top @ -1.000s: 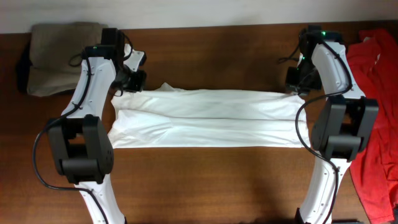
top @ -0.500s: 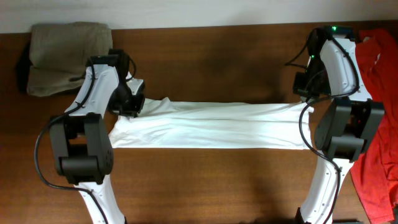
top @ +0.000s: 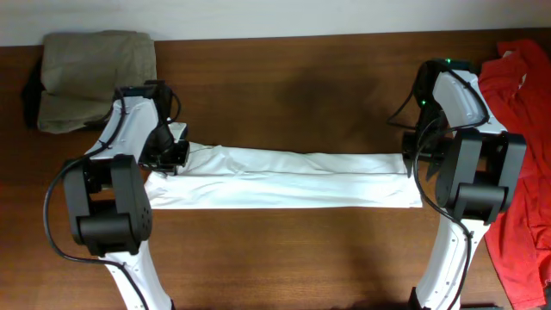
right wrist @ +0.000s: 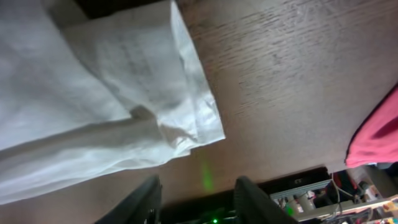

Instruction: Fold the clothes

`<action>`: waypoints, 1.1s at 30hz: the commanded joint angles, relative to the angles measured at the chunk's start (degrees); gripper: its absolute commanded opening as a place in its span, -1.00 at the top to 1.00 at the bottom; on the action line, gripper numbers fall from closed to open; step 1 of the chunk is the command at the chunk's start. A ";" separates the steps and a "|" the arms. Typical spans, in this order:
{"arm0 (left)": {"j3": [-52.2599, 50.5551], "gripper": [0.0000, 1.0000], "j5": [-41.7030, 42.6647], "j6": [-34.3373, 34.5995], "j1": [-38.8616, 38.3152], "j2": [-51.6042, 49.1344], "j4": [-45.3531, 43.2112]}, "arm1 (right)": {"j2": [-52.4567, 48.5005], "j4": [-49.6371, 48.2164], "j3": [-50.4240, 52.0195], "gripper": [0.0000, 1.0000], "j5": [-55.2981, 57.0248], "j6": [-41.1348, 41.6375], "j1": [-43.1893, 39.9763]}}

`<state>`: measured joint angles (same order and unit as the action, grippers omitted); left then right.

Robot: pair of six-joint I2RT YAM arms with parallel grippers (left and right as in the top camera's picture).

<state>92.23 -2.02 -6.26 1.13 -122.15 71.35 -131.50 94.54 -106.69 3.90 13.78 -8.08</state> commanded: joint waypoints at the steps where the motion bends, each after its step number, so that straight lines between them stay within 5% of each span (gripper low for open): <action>1: -0.37 0.31 -1.22 1.09 0.42 1.88 0.70 | 0.00 -0.81 0.26 0.15 1.36 0.66 -0.26; 7: 2.62 -0.08 -1.36 1.81 0.44 1.95 3.72 | 0.00 -1.27 -1.99 0.11 1.11 0.59 -0.24; 13: 18.60 -0.05 -1.42 3.08 0.37 1.97 11.52 | 0.00 0.55 -11.58 0.02 0.74 0.04 -0.24; 15: 20.09 0.18 0.61 3.06 0.37 1.97 11.63 | 0.00 2.16 -13.92 0.15 -3.54 -2.03 -0.04; 17: 19.12 0.99 7.89 2.93 -0.26 1.95 11.41 | -0.02 2.05 -12.92 0.31 -10.99 -7.56 0.68; 22: 10.95 0.99 11.45 -0.66 -2.91 1.84 6.56 | -0.02 -1.31 -6.27 0.70 -12.72 -9.97 5.66; 33: -8.20 0.99 11.02 1.01 7.34 1.60 -8.35 | -0.02 -17.68 12.81 0.74 -11.96 -8.46 7.19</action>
<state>86.94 8.45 -5.54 5.34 -121.30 65.34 -131.33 79.53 -98.37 -8.10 4.29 -0.75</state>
